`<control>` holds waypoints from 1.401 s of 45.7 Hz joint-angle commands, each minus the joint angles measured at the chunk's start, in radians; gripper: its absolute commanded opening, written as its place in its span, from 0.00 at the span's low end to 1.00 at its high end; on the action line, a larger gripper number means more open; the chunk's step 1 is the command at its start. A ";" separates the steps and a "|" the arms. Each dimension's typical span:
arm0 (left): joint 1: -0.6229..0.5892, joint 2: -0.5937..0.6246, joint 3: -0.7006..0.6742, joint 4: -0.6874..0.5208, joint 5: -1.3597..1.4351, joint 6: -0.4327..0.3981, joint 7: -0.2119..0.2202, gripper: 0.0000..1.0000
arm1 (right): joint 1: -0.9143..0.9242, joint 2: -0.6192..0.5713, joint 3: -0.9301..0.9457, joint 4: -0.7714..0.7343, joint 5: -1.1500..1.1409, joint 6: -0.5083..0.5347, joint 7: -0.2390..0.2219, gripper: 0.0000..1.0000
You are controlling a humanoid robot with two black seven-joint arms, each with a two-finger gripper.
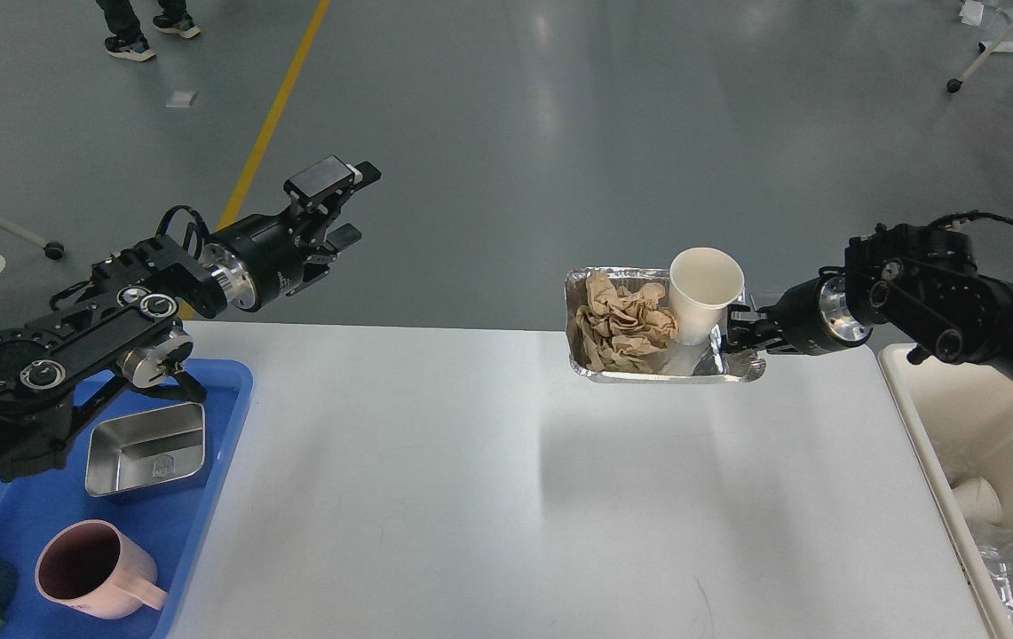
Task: Tidy desktop
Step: 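Carry the foil tray with the right gripper over the white bin, then release the foil tray into the white bin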
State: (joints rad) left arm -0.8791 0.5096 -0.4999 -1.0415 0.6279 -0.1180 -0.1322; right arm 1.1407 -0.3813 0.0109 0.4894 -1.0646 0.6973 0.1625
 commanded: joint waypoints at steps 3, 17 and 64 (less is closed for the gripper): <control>0.149 -0.014 -0.244 0.000 -0.048 0.011 0.003 0.97 | -0.025 -0.079 0.000 0.000 0.077 -0.027 -0.001 0.00; 0.296 -0.059 -0.419 0.000 -0.246 0.006 0.000 0.97 | -0.121 -0.205 0.000 -0.067 0.169 -0.070 -0.001 0.00; 0.473 -0.172 -0.749 0.024 -0.375 -0.080 -0.010 0.97 | -0.575 -0.269 0.011 -0.566 0.802 -0.150 -0.017 1.00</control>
State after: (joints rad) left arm -0.4097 0.3380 -1.2491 -1.0180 0.2567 -0.1959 -0.1443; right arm 0.5923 -0.6815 0.0213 -0.0349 -0.2915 0.5480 0.1465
